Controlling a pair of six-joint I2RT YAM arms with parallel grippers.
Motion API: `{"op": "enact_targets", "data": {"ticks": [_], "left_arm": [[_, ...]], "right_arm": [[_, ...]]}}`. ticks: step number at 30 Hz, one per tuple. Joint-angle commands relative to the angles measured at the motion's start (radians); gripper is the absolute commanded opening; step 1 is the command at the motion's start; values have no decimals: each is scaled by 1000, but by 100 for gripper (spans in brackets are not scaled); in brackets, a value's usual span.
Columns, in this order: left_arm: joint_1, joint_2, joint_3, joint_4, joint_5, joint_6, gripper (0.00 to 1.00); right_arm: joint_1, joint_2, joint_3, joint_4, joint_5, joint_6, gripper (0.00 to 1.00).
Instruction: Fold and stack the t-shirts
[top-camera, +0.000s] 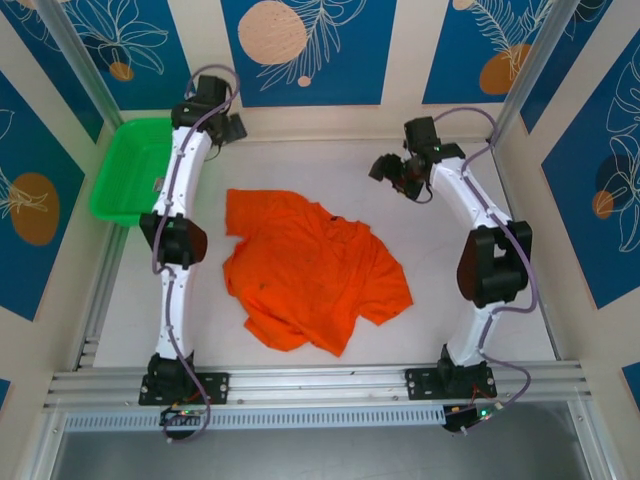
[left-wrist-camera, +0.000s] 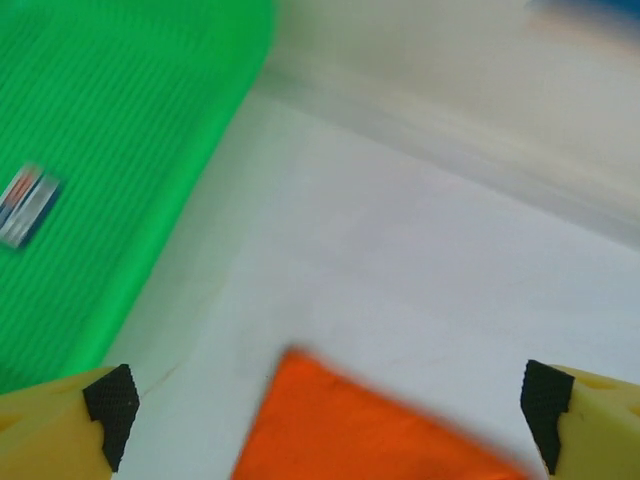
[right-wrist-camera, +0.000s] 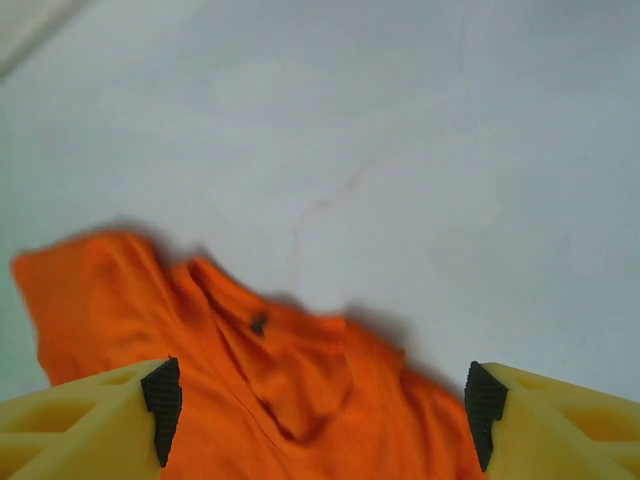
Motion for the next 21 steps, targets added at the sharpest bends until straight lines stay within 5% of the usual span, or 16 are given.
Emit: {"op": "enact_targets", "data": {"ticks": [1, 5, 13, 21], "left_arm": [[-10, -284, -291, 73, 42, -22, 100], [-25, -484, -697, 292, 128, -59, 100], [-198, -480, -920, 352, 211, -6, 100], [-394, -360, -946, 393, 227, 22, 100]], "right_arm": [[-3, -146, -202, 67, 15, -21, 76], [-16, -255, -479, 132, 81, 43, 70], [-3, -435, -791, 166, 70, 59, 69], [31, -508, -951, 233, 3, 102, 60]]}}
